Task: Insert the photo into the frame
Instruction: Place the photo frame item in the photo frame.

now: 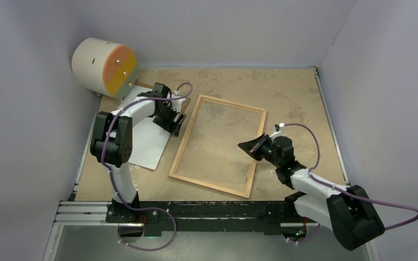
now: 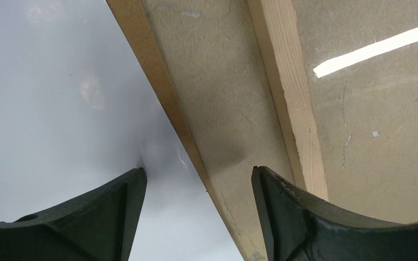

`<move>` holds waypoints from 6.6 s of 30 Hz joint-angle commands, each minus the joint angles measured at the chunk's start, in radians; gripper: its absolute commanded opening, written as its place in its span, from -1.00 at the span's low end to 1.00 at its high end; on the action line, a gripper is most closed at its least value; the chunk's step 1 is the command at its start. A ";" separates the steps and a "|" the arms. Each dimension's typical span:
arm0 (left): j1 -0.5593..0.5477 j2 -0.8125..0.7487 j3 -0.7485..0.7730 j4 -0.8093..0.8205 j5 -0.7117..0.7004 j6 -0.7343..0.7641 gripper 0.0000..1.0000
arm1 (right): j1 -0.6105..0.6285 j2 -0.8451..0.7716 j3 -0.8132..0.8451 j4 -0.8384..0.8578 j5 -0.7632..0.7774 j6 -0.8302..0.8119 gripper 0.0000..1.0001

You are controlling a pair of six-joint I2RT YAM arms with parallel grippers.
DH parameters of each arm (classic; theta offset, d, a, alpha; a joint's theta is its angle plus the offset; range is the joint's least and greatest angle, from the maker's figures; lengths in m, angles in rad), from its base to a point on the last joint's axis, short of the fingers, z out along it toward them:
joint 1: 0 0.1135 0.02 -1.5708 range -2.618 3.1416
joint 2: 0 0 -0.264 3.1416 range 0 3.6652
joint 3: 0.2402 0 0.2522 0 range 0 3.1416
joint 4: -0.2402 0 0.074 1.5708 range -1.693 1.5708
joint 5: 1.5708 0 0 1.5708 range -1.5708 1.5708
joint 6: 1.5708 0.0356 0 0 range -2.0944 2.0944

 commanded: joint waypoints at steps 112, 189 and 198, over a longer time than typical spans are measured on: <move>-0.044 0.002 -0.052 -0.001 0.059 0.060 0.11 | 0.128 0.177 0.367 0.197 -0.394 -0.186 -1.00; -0.051 0.029 -0.050 -0.018 0.077 0.063 -0.05 | 0.064 0.032 0.200 -0.152 -0.397 -0.467 -0.89; -0.051 0.028 -0.037 -0.024 0.069 0.063 -0.06 | 0.035 0.117 0.165 -0.206 -0.307 -0.446 -0.26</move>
